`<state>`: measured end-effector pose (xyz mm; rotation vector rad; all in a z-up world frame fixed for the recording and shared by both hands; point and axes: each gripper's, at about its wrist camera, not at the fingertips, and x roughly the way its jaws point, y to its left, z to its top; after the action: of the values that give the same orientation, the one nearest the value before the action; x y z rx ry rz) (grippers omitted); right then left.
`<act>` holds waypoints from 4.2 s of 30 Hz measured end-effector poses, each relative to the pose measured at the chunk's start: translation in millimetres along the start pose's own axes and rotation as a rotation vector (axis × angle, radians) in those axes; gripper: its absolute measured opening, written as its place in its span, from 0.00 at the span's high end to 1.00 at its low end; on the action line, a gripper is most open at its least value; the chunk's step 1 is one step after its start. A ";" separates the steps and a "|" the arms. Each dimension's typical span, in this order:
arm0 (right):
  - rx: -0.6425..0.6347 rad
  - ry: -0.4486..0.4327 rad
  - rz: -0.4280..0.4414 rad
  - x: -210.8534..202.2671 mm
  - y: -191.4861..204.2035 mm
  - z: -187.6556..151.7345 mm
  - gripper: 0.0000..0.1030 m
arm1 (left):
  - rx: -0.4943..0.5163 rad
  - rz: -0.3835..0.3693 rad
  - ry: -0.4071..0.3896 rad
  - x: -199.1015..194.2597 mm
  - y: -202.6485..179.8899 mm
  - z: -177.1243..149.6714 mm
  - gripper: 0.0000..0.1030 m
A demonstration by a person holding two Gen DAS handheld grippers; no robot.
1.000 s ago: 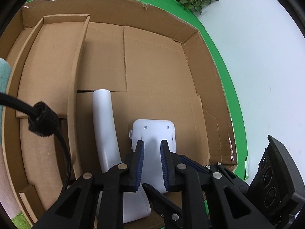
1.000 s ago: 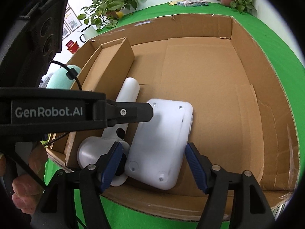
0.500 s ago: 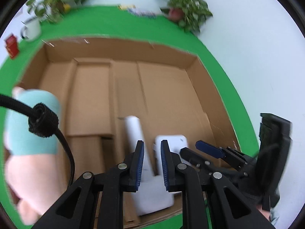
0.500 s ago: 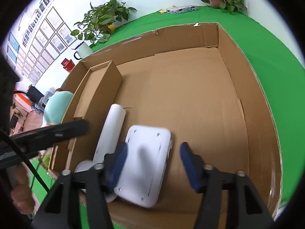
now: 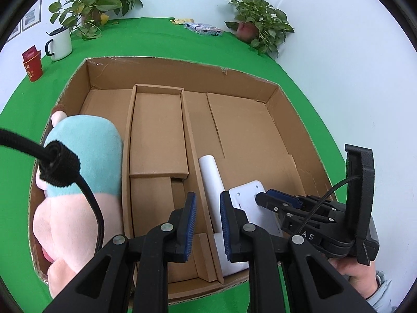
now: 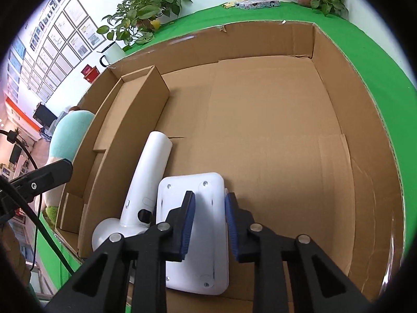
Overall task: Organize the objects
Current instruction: 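Lower the white device beside the hair dryer and open the right gripper, then withdraw the right gripper and move it toward the white-green medicine box, then grasp the white-green medicine box with the right gripper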
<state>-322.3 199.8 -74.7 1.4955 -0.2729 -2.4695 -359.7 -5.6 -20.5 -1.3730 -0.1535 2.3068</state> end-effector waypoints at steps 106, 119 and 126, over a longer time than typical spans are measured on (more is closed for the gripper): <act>-0.243 -0.208 -0.050 -125.2 10.3 -241.6 0.23 | 0.097 -0.041 -0.090 -17.9 -57.2 -212.4 0.04; -0.282 -0.168 -0.035 -110.2 31.2 -246.1 0.19 | -0.063 -0.419 0.122 33.2 -69.1 -207.9 0.05; -0.258 -0.144 0.001 -106.2 40.1 -251.3 0.35 | -0.045 -0.414 0.099 36.8 -72.2 -213.2 0.10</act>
<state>-47.3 184.7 -89.1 1.2172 0.0211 -2.5021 -168.8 46.9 -133.7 -1.3286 -0.4187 1.9001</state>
